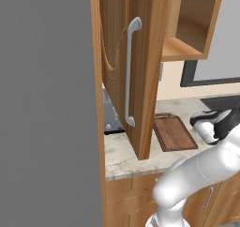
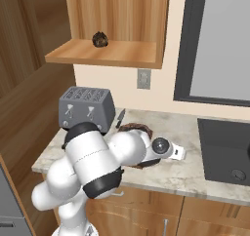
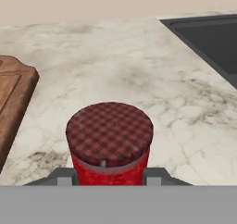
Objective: Pick the bread, place it on the cutting board, pick the jam, place it on the counter, and close the cabinet.
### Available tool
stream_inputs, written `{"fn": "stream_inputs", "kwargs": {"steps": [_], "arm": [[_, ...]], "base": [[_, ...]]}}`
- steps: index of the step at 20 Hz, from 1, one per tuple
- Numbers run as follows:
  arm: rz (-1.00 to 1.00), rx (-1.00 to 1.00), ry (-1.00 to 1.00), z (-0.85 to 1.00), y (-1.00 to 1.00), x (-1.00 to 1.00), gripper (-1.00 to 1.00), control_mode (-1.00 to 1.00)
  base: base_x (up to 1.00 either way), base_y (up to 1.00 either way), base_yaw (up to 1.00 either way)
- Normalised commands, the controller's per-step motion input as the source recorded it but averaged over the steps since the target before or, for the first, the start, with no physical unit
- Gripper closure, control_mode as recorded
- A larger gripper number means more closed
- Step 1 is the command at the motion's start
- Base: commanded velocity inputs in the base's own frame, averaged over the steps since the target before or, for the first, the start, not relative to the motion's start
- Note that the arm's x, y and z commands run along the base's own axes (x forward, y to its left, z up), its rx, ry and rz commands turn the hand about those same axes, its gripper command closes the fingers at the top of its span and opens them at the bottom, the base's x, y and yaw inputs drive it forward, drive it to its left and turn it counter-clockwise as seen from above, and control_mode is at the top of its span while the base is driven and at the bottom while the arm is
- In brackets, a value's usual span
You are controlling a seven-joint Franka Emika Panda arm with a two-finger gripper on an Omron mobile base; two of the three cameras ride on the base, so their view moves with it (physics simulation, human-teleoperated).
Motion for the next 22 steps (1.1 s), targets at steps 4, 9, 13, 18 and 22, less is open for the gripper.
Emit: {"fn": "stream_inputs", "kwargs": {"steps": [4,9,13,18,22], "arm": [[0.00,0.00,0.00,-0.11,0.00,0.00,1.00,-1.00],[0.00,0.00,0.00,-0.09,0.00,0.00,1.00,-1.00],[0.00,0.00,0.00,-0.01,0.00,0.00,-1.00,-1.00],[0.00,0.00,0.00,0.00,0.00,0.00,-1.00,-1.00],[0.00,0.00,0.00,0.00,0.00,-0.01,-1.00,-1.00]], "base": [[0.00,0.00,0.00],[0.00,0.00,0.00],[0.00,0.00,0.00],[0.00,0.00,0.00],[0.00,0.00,0.00]]}}
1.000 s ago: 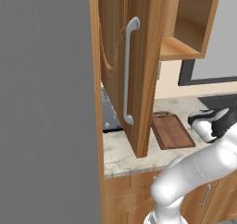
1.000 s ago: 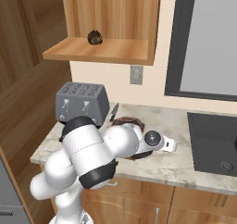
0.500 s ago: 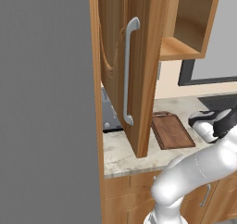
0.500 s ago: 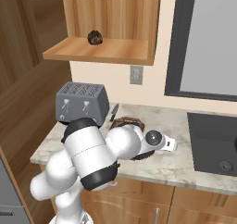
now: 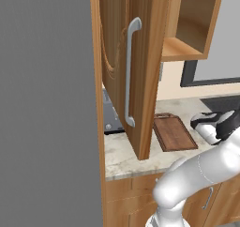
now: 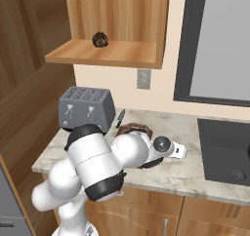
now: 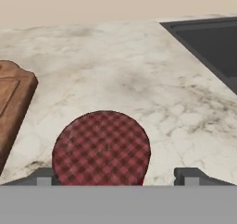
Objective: Pick the bread, place it on the cutting board, pick the jam, place it on the counter, and close the cabinet.
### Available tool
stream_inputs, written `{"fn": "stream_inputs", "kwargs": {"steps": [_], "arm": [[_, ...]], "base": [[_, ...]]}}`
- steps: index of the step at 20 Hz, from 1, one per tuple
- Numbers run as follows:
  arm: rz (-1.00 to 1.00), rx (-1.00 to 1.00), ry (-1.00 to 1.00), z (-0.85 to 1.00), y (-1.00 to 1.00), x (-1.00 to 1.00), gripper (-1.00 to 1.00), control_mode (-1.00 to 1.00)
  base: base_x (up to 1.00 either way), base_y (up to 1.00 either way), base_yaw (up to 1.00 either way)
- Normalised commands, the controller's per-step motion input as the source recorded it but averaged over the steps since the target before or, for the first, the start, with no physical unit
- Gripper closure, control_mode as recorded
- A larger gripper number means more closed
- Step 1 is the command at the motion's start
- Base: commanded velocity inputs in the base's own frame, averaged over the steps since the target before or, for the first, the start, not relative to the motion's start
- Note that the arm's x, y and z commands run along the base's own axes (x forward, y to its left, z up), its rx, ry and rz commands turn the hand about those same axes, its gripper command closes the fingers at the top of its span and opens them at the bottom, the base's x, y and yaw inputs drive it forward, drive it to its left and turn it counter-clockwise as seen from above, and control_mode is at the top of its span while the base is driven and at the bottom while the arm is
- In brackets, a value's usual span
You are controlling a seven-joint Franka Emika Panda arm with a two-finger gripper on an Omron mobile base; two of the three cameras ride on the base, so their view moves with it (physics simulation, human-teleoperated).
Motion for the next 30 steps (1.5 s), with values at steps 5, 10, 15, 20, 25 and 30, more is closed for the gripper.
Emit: {"fn": "stream_inputs", "kwargs": {"steps": [5,10,15,20,25,30], "arm": [[0.00,0.00,-0.01,0.09,-0.06,-0.22,-1.00,-1.00],[0.00,0.00,-0.03,0.23,-0.06,-0.23,-1.00,-1.00],[0.00,0.00,-0.02,0.46,-0.04,-0.25,-1.00,-1.00],[0.00,0.00,0.00,0.51,0.00,-0.21,-1.00,-1.00],[0.00,0.00,0.00,0.45,0.00,-0.19,-1.00,-1.00],[0.00,0.00,0.00,0.41,0.00,-0.24,-1.00,-1.00]], "base": [[0.00,0.00,0.00],[0.00,0.00,0.00],[0.00,0.00,0.00],[0.00,0.00,0.00],[0.00,0.00,0.00],[0.00,0.00,0.00]]}}
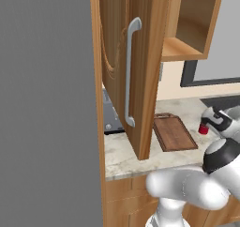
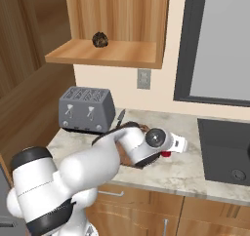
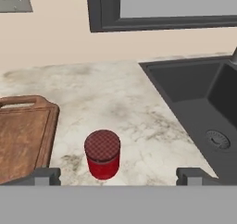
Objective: Pick the bread, place it on the cutting board, pick the jam, place it on the counter, and close the cabinet.
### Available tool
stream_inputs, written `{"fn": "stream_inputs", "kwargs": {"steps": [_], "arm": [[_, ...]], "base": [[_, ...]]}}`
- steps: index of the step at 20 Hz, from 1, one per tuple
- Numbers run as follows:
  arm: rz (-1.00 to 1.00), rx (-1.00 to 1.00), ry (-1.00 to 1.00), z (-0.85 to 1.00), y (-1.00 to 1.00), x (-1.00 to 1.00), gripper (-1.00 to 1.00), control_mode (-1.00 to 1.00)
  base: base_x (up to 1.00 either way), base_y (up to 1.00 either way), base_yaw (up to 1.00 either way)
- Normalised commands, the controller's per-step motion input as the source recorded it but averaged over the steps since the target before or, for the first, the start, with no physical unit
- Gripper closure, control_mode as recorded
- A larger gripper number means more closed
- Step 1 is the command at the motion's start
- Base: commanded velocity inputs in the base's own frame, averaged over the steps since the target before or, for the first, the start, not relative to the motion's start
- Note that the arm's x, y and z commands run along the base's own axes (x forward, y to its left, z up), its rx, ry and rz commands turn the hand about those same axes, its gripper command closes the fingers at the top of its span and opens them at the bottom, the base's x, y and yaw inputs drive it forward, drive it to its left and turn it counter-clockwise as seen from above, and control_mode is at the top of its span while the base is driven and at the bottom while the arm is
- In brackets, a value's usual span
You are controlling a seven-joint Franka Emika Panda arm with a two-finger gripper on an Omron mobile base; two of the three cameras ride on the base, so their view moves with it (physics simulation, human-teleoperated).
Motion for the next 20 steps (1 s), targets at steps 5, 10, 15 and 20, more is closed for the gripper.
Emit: {"fn": "stream_inputs", "kwargs": {"steps": [5,10,15,20], "arm": [[0.00,0.00,0.00,0.40,0.00,-0.23,-1.00,-1.00],[0.00,0.00,0.00,0.36,0.00,-0.27,-1.00,-1.00],[0.00,0.00,0.01,0.34,0.00,-0.28,-1.00,-1.00],[0.00,0.00,0.01,0.32,0.00,-0.30,-1.00,-1.00]], "base": [[0.00,0.00,0.00],[0.00,0.00,0.00],[0.00,0.00,0.00],[0.00,0.00,0.00]]}}
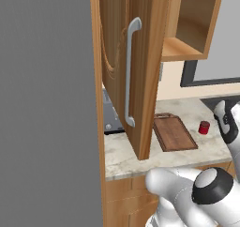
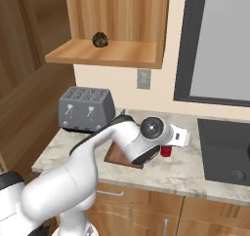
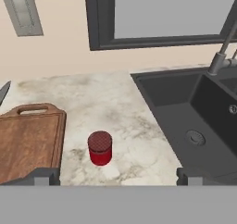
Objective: Pick the bread, place it on the cutting board, pick the jam, place it on the counter, and close the cabinet.
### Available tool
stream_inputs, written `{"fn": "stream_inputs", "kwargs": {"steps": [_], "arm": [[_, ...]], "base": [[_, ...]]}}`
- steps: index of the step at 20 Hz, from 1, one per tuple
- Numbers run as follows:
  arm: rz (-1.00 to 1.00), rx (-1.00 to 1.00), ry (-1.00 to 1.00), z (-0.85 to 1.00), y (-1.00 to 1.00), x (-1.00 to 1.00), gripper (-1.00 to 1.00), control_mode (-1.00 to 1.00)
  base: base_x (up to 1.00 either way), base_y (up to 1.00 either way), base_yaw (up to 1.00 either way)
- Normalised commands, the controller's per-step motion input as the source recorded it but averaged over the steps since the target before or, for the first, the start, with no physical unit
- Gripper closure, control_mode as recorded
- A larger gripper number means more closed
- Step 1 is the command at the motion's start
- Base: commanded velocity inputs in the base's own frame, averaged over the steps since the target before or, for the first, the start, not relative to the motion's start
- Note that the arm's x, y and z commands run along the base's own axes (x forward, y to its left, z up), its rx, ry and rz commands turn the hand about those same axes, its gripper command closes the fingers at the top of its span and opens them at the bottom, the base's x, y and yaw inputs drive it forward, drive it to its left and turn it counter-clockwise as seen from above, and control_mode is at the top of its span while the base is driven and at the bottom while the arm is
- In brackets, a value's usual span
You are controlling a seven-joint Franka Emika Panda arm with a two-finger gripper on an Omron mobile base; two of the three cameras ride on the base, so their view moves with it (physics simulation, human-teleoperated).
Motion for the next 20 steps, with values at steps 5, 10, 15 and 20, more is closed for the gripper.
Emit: {"fn": "stream_inputs", "kwargs": {"steps": [5,10,15,20], "arm": [[0.00,0.00,0.00,0.36,0.03,-0.30,-1.00,-1.00],[0.00,0.00,0.00,0.30,0.08,-0.22,-1.00,-1.00],[0.00,0.00,0.00,0.30,0.10,-0.24,-1.00,-1.00],[0.00,0.00,0.00,0.34,0.15,-0.20,-1.00,-1.00]], "base": [[0.00,0.00,0.00],[0.00,0.00,0.00],[0.00,0.00,0.00],[0.00,0.00,0.00]]}}
